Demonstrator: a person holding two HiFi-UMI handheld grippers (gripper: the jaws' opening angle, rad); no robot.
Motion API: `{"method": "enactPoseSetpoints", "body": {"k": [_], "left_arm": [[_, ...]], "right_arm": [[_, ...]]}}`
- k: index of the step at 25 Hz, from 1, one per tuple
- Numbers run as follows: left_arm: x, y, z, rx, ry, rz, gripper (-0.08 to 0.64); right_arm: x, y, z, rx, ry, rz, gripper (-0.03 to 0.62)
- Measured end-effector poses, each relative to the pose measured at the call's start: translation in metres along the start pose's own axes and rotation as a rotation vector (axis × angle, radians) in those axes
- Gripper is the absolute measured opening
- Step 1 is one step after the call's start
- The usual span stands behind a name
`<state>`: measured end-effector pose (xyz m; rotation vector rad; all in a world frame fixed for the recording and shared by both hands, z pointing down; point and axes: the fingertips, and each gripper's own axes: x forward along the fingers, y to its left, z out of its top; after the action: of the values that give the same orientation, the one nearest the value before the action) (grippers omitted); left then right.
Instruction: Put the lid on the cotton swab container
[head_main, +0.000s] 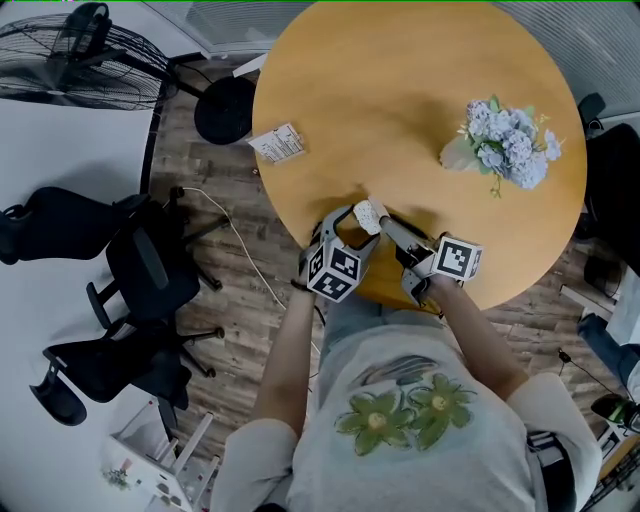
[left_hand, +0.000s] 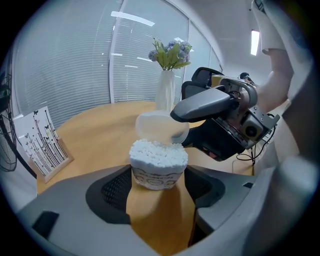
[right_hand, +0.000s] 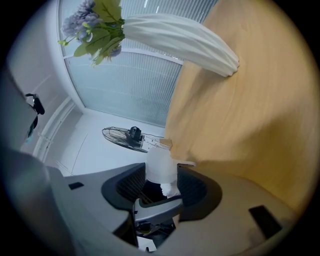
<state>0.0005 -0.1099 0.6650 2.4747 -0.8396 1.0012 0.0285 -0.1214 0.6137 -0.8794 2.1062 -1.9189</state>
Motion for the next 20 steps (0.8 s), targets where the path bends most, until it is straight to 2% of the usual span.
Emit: {"method": "enactPoseSetpoints", "body": {"k": [9, 12, 20], "left_arm": [[-0.0007, 0.0002, -0.0009, 0.040, 0.008, -0.003, 0.324], [-0.0013, 0.0002, -0.0009, 0.048, 0.009, -0.008, 0.324], [-0.0011, -0.0003, -0.0018, 0.060, 0.012, -0.012, 0.321]], "right_arm": [[0.0005, 0.0018, -0.0011, -0.025, 0.008, 0.000, 0.198], [0.0017, 0.0054, -0.0013, -0.087, 0.009, -0.006, 0.196], [0.0055, 0.0084, -0.0070, -0.309, 0.059, -0.083, 0.193]]}}
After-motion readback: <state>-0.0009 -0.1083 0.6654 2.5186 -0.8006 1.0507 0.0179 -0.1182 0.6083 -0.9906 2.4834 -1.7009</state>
